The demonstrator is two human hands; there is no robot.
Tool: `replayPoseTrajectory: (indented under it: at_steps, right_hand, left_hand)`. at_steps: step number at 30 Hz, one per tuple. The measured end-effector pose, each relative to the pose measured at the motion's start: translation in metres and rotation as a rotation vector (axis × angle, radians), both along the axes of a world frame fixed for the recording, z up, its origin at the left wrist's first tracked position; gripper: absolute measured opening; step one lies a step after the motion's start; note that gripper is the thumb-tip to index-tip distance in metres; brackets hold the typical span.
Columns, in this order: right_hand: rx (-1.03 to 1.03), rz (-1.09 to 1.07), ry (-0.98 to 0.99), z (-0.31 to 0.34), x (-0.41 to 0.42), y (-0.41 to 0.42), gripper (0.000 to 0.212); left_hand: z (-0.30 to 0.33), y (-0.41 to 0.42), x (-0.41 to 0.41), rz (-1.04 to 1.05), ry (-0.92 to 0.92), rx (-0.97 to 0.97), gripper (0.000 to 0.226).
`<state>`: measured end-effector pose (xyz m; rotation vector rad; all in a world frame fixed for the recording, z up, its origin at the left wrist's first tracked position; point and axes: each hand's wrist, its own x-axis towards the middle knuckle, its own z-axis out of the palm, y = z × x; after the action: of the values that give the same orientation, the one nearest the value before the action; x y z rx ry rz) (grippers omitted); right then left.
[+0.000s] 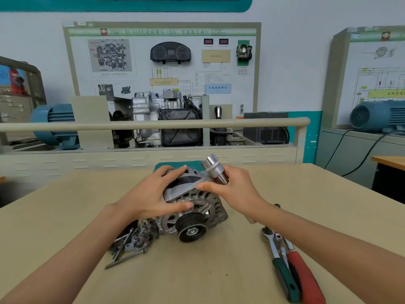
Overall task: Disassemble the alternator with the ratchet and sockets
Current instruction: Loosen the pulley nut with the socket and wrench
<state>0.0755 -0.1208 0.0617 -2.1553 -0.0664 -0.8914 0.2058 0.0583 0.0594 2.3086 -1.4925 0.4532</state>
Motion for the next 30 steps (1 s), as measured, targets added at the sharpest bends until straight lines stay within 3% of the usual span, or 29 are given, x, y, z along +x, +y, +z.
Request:
replayPoseTrajectory:
  at_steps: [6,11,17,23,26,28,30]
  right_hand:
    - [-0.037,-0.11,0.075,0.014,0.018,-0.016,0.049]
    - [-0.051,-0.124,0.123,0.019,0.019,-0.023,0.048]
    - [-0.053,-0.217,0.15,0.019,0.017,-0.029,0.053]
    - [0.003,-0.294,0.208,0.02,0.006,-0.028,0.045]
    - [0.212,-0.276,0.324,0.011,-0.003,-0.022,0.046]
    - [0.465,-0.248,0.358,0.003,-0.016,-0.021,0.047]
    - [0.763,-0.145,0.386,-0.007,-0.031,-0.02,0.044]
  left_hand:
    - [0.008,-0.024,0.017,-0.068,0.124,0.042,0.093]
    - [-0.001,-0.037,0.017,-0.136,0.229,-0.099,0.077]
    - [-0.013,-0.048,0.014,-0.049,0.483,-0.281,0.108]
    - [-0.017,-0.064,-0.001,-0.042,0.609,-0.343,0.104]
    - [-0.017,-0.056,-0.012,0.013,0.606,-0.31,0.105]
    - [-0.022,-0.049,-0.022,0.093,0.511,-0.348,0.087]
    - [-0.03,-0.04,-0.038,0.199,0.512,-0.553,0.057]
